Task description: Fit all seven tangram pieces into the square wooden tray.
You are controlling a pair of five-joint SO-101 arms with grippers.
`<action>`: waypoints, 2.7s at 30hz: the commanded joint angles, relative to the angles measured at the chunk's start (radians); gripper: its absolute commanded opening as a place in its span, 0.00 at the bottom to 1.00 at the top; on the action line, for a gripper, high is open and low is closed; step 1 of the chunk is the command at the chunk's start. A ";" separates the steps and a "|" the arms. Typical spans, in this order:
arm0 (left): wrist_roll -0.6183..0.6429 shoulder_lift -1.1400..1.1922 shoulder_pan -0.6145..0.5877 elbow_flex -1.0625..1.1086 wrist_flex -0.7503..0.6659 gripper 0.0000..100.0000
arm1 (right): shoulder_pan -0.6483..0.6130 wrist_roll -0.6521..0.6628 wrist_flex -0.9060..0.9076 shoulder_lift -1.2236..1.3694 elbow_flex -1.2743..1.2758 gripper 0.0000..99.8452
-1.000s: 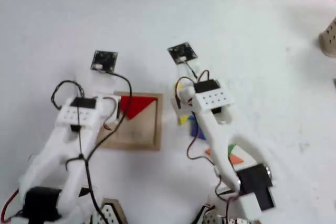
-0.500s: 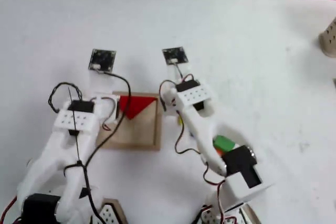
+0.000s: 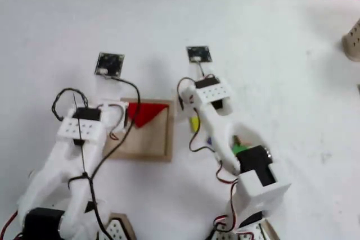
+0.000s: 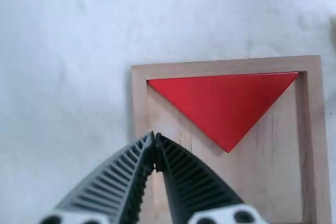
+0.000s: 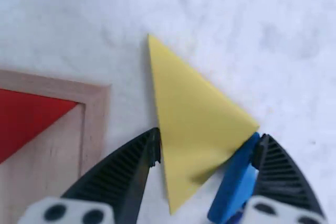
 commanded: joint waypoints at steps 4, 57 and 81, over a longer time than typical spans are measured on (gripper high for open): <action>-0.009 -0.028 0.005 -0.006 -0.018 0.03 | 0.005 0.064 0.008 -0.008 -0.044 0.33; -0.011 -0.028 0.005 -0.006 -0.018 0.03 | 0.039 0.215 0.236 0.199 -0.434 0.33; -0.011 -0.028 0.005 -0.006 -0.018 0.03 | 0.064 0.181 0.278 0.306 -0.497 0.25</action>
